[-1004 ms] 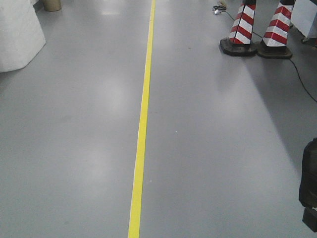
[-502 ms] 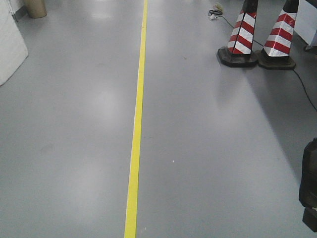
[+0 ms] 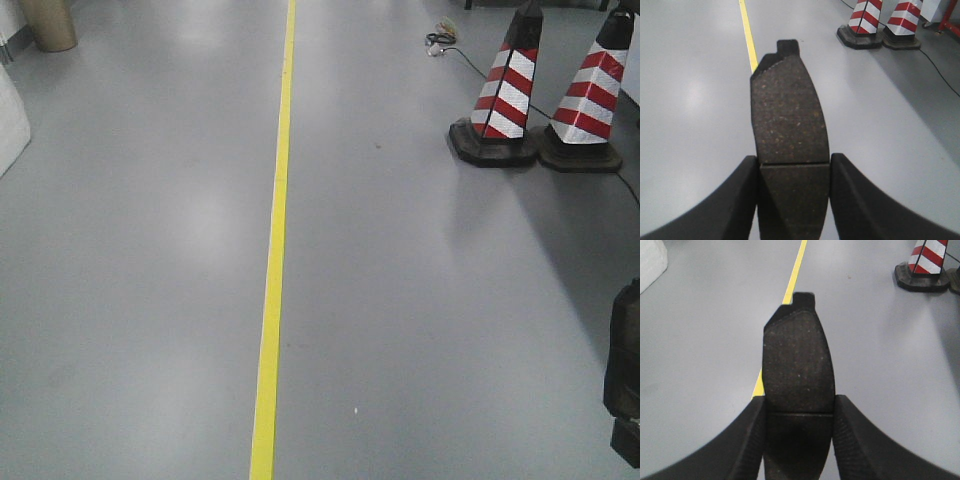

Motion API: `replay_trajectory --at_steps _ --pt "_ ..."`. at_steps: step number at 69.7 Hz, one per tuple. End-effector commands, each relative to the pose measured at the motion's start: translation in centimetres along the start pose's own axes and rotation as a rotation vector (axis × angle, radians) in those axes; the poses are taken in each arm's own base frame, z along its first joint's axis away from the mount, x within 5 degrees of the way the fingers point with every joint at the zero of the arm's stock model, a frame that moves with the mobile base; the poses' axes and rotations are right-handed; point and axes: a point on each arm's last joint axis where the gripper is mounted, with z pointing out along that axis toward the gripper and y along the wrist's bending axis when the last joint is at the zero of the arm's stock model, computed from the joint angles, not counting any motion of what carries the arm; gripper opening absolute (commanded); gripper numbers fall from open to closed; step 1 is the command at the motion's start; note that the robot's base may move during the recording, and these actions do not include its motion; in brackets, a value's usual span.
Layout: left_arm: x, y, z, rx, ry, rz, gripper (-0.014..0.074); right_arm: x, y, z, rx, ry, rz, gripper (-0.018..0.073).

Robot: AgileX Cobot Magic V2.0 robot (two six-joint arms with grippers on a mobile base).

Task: Move and align brake pads A on conveyor
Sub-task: 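Drive along the yellow floor line toward the striped cones, then turn the base past the cones to face the dark conveyor belt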

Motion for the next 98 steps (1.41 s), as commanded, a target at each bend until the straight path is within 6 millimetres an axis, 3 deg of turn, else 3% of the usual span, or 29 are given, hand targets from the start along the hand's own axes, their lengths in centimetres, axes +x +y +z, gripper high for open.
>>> replay_trajectory --at_steps 1,98 --pt "-1.74 -0.36 -0.56 0.031 -0.120 -0.006 0.0010 -1.82 0.03 -0.50 0.001 -0.124 -0.013 -0.0001" --pt "-1.74 -0.36 -0.56 0.031 -0.120 -0.006 0.0010 -1.82 0.03 -0.50 0.001 -0.124 -0.013 -0.0001"
